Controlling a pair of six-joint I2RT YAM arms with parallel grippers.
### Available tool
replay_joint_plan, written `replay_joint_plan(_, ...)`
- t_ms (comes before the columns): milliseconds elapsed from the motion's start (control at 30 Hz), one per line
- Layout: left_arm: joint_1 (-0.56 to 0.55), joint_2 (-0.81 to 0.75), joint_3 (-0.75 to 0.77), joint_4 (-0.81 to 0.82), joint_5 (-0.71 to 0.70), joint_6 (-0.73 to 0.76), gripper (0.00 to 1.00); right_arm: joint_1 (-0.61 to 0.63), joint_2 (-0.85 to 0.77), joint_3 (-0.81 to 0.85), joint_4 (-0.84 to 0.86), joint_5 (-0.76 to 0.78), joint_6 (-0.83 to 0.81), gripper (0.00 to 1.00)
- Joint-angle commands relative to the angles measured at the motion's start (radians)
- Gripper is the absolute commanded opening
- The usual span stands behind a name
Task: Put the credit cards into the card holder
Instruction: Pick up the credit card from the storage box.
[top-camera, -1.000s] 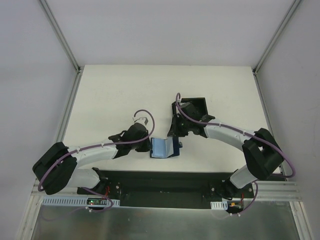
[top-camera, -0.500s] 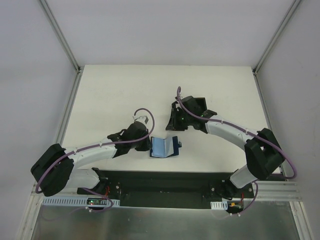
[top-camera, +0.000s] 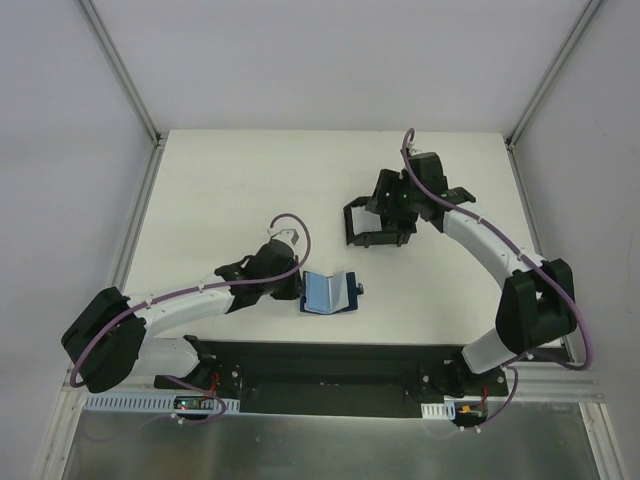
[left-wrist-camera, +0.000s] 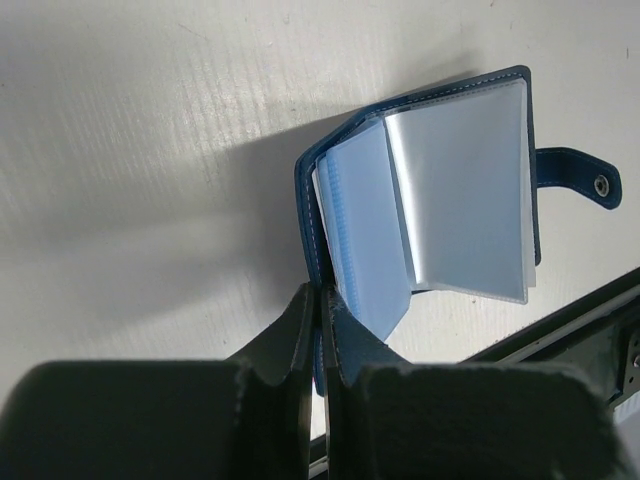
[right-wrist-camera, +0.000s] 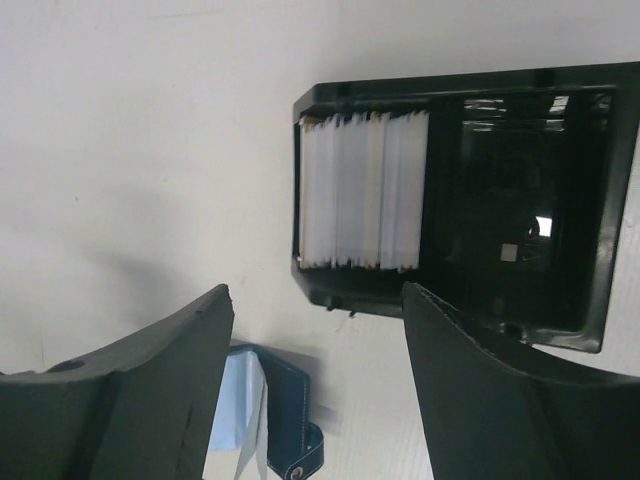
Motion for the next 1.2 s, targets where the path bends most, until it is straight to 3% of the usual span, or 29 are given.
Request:
replay_joint_plan(0, -0.007, -0.029, 0.037, -0.018, 0.006, 0.028, 0.0, -0.056, 0.077, 0.06, -0.032, -0.06, -0.052, 0.72)
replay_joint_plan(800, -0.006, 0.001, 0.048, -0.033, 0.006, 0.041, 0.0, -0.119, 0.424, 0.23, -0.016, -0.201, -0.077, 0.96)
replay_joint_plan(1067, -0.007, 0.026, 0.063, -0.033, 0.035, 0.045, 0.0, -0.122, 0.476, 0.257, -0.028, -0.343, -0.083, 0.97)
replay_joint_plan(1167, -0.006, 0.029, 0.06, -0.033, 0.032, 0.044, 0.0, -0.125, 0.467, 0.232, 0.018, -0.375, -0.062, 0.93)
